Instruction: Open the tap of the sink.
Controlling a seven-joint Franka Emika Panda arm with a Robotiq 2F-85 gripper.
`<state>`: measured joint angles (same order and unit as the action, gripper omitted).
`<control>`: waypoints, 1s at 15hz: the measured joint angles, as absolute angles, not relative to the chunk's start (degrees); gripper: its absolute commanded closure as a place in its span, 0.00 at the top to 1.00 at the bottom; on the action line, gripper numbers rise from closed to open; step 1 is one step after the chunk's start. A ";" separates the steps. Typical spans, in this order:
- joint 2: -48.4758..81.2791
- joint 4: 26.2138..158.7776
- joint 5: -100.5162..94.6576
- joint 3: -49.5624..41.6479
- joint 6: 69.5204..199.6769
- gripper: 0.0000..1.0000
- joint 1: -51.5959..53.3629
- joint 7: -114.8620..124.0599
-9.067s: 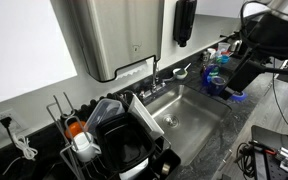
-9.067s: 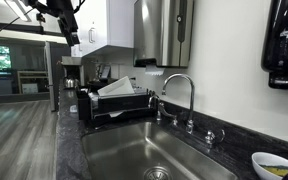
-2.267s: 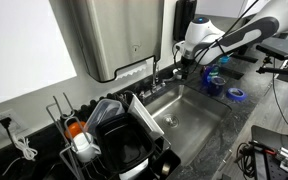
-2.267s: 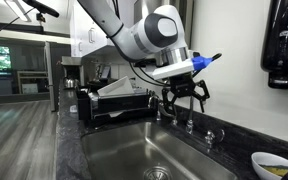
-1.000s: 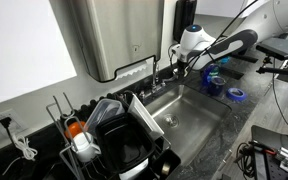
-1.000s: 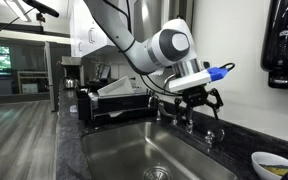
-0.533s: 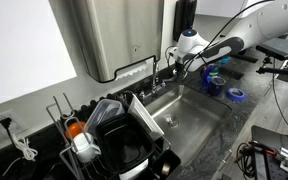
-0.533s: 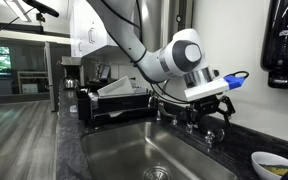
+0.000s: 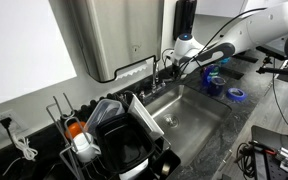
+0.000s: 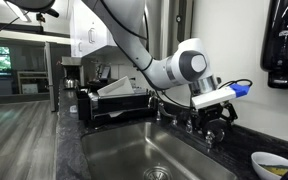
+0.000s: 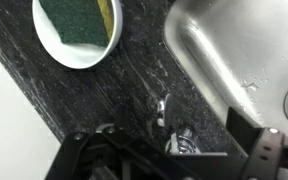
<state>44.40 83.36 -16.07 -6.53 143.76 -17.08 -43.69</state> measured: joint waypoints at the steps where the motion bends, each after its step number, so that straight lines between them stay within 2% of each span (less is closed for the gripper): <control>1: 44.79 83.03 -15.97 -6.24 143.48 1.00 -17.22 -44.39; 15: 44.94 81.04 -14.09 -4.38 134.25 1.00 -17.86 -49.99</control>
<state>44.94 81.04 -14.09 -4.38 134.25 -17.86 -49.99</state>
